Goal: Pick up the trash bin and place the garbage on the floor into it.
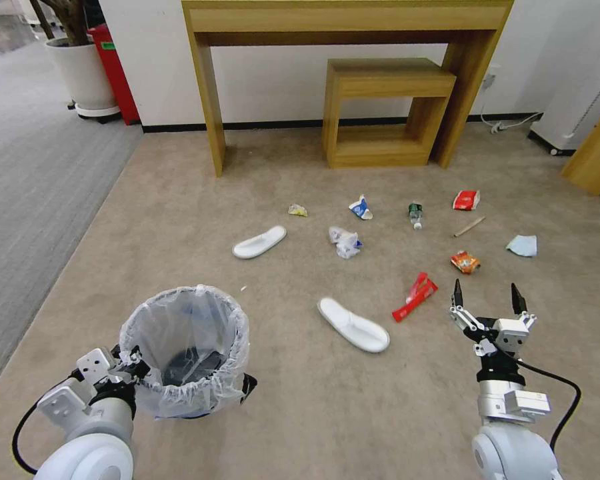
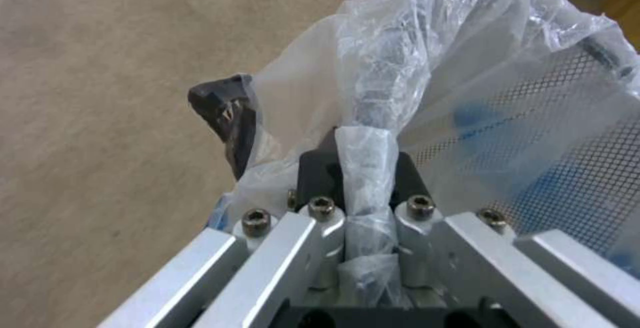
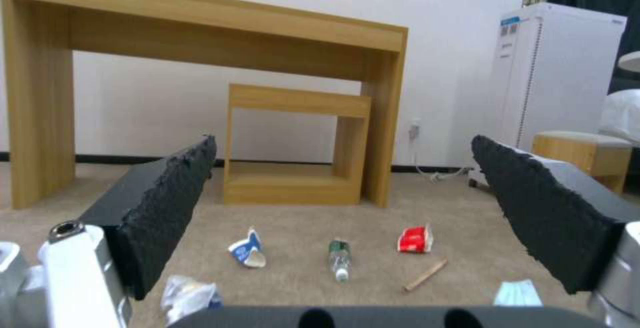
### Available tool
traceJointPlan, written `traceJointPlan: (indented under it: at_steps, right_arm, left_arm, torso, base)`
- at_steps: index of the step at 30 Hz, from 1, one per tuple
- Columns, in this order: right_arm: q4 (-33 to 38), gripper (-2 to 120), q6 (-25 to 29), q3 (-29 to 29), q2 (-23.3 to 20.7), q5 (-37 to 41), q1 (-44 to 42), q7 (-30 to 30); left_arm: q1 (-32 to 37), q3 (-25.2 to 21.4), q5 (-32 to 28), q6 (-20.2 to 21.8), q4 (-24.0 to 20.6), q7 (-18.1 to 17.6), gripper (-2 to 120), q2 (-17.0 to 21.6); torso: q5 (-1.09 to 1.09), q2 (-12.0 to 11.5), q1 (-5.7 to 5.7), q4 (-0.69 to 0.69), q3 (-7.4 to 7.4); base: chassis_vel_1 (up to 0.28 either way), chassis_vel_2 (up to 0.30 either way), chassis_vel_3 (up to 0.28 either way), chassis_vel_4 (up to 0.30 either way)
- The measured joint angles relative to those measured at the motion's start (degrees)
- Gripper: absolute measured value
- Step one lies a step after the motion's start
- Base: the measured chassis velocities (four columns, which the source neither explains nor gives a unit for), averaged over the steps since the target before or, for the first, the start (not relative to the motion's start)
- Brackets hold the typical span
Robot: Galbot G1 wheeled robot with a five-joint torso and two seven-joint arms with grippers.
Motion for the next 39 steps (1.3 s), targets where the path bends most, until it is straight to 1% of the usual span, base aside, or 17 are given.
traceJointPlan:
  at_steps: [9, 30, 33, 35, 36, 37, 39]
  right_arm:
    - [-0.3, 99, 0.3, -0.1, 0.0, -0.1, 0.0, 0.1]
    - [-1.9, 100, 1.2, -0.6, -0.6, -0.1, 1.1, 0.3]
    - [-2.2, 100, 1.5, -0.8, -1.7, 0.6, 1.5, 0.0]
    - [-2.3, 100, 1.5, -1.0, -3.4, 1.7, 1.7, -0.5]
    - [-2.4, 100, 1.5, -1.1, -5.1, 2.7, 1.7, -0.9]
    - [-2.4, 100, 1.5, -1.1, -5.1, 2.7, 1.7, -0.9]
    - [-2.4, 100, 0.7, -1.7, -9.7, 4.5, 1.7, -1.3]
  left_arm:
    - [0.0, 0.3, 0.3, -0.1, 0.2, 0.0, 3, -0.1]
    - [-0.3, 0.6, 1.1, -0.4, 1.1, 0.1, 3, -0.7]
    - [-0.2, 0.8, 1.7, -0.5, 1.3, 0.2, 3, -0.9]
    - [0.1, 0.9, 2.1, -0.5, 1.4, 0.2, 3, -1.0]
    - [0.3, 0.9, 2.3, -0.6, 1.5, 0.3, 3, -1.1]
    - [0.3, 0.9, 2.3, -0.6, 1.5, 0.3, 3, -1.1]
    - [0.5, 0.8, 2.8, -1.0, 1.9, 0.7, 3, -1.2]
  torso:
    - [0.01, 0.0, 0.0, 0.0, 0.01]
    - [0.0, 0.0, 0.01, 0.0, 0.02]
    - [0.01, 0.0, 0.01, -0.01, 0.02]
    - [0.01, 0.0, 0.0, 0.0, 0.01]
    - [0.0, 0.0, 0.0, 0.0, 0.0]
    - [0.0, 0.0, 0.0, 0.0, 0.0]
    - [0.02, 0.0, -0.01, 0.0, 0.0]
  base:
    - [-0.23, 0.232, 0.242, -0.232]
    - [-0.178, 0.174, 0.173, -0.167]
    - [-0.073, 0.075, 0.058, -0.071]
    - [0.002, 0.012, 0.023, -0.029]
    - [0.0, 0.0, 0.0, 0.0]
    - [0.0, 0.0, 0.0, 0.0]
    - [0.0, 0.0, 0.0, 0.0]
